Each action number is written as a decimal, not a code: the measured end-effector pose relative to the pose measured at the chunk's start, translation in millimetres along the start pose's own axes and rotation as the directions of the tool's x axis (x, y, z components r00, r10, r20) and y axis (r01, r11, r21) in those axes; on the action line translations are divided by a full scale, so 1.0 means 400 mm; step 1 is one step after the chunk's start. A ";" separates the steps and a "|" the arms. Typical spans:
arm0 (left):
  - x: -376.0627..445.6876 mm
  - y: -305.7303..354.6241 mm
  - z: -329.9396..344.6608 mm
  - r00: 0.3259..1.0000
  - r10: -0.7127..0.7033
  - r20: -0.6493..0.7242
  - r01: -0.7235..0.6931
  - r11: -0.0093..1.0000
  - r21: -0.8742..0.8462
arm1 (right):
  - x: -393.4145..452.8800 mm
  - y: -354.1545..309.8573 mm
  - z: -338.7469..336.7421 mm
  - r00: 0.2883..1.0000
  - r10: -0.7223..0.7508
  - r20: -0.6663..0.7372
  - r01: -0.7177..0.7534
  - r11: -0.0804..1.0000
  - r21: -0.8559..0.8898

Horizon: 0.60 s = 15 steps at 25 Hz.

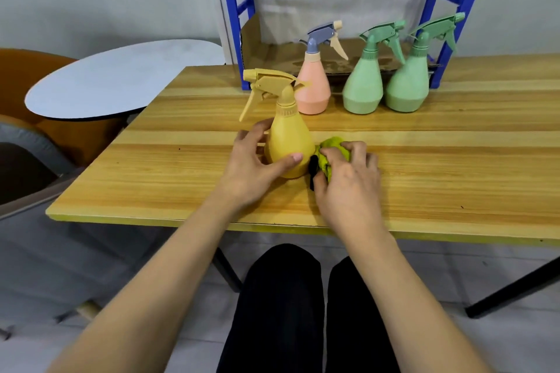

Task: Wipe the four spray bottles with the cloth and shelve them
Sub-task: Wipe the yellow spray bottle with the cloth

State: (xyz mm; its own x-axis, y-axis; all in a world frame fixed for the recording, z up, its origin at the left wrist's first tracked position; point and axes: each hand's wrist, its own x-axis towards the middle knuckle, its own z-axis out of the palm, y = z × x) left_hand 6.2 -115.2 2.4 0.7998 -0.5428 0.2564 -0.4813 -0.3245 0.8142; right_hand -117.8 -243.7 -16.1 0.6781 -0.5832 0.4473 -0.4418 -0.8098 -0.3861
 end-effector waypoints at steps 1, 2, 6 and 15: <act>-0.006 0.012 0.026 0.992 -0.018 -0.122 0.021 1.000 0.024 | -0.007 -0.010 0.003 1.000 -0.003 -0.008 0.003 1.000 -0.025; -0.008 0.030 0.051 0.975 -0.057 -0.216 0.065 0.997 0.031 | -0.015 -0.015 0.003 1.000 -0.015 -0.009 0.015 0.999 -0.040; -0.008 0.090 0.093 0.944 -0.170 -0.283 0.210 0.971 0.118 | -0.022 0.008 -0.003 0.999 -0.048 0.004 0.048 0.999 0.005; 0.054 0.008 -0.117 0.919 -0.004 0.395 0.085 0.979 -0.187 | -0.020 0.009 -0.005 0.999 -0.027 0.021 0.025 0.997 0.076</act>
State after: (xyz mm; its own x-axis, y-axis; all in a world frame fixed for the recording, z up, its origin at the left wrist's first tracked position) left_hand 38.7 -91.8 35.0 0.5954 -0.8030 0.0266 -0.3360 -0.2188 0.9161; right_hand -125.9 -242.1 -19.6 0.7021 -0.5597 0.4403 -0.3787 -0.8170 -0.4348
